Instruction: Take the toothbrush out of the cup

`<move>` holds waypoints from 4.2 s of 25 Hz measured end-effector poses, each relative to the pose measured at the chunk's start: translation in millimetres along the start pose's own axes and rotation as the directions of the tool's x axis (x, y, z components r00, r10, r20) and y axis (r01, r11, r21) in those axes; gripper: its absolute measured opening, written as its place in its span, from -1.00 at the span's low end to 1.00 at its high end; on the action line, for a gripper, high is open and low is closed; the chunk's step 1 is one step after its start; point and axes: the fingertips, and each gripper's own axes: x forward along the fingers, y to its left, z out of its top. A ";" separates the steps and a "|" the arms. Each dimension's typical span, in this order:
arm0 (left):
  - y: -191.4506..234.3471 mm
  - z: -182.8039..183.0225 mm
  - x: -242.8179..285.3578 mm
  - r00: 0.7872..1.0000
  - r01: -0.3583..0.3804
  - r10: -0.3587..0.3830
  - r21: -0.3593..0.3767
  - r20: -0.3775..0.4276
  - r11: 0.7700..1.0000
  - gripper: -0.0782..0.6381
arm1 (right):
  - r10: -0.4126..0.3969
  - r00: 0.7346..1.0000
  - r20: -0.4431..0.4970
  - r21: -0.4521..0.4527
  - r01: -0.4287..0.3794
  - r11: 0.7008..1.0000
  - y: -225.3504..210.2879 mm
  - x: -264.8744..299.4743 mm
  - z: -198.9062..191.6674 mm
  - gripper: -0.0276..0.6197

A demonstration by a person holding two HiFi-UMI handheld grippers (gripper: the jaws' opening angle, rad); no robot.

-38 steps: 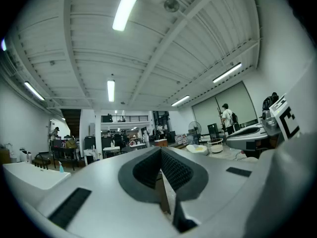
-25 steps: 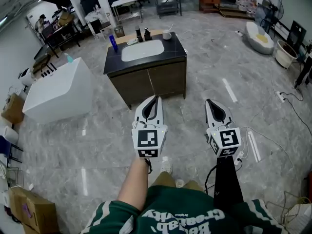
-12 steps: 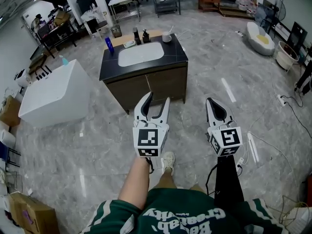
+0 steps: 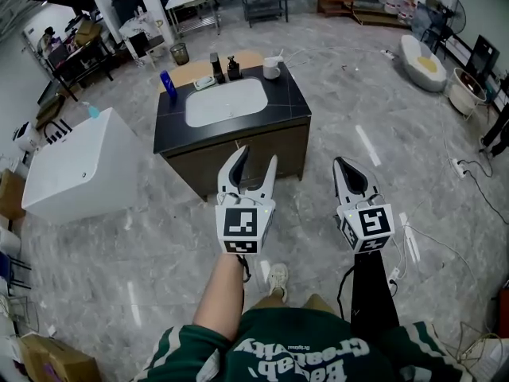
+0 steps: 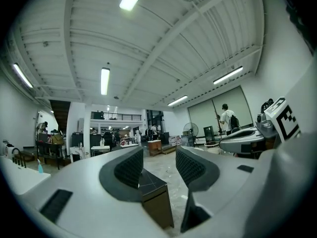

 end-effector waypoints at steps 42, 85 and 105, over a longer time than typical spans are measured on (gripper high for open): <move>112.6 -59.4 256.5 0.998 0.068 -0.068 -0.046 0.020 0.997 -0.21 | -0.031 0.999 0.031 -0.024 0.032 0.999 -113.4 271.2 -37.3 -0.91; 165.1 -212.0 691.7 0.939 0.055 -0.023 0.085 -0.343 0.995 -0.16 | 0.149 0.989 -0.021 0.117 -0.146 0.982 -351.5 611.0 -132.7 -0.91; 186.2 -353.5 787.5 0.781 0.156 -0.025 0.156 -0.625 0.975 -0.30 | 0.122 0.982 -0.142 0.140 -0.102 0.985 -380.8 656.8 -190.6 -0.90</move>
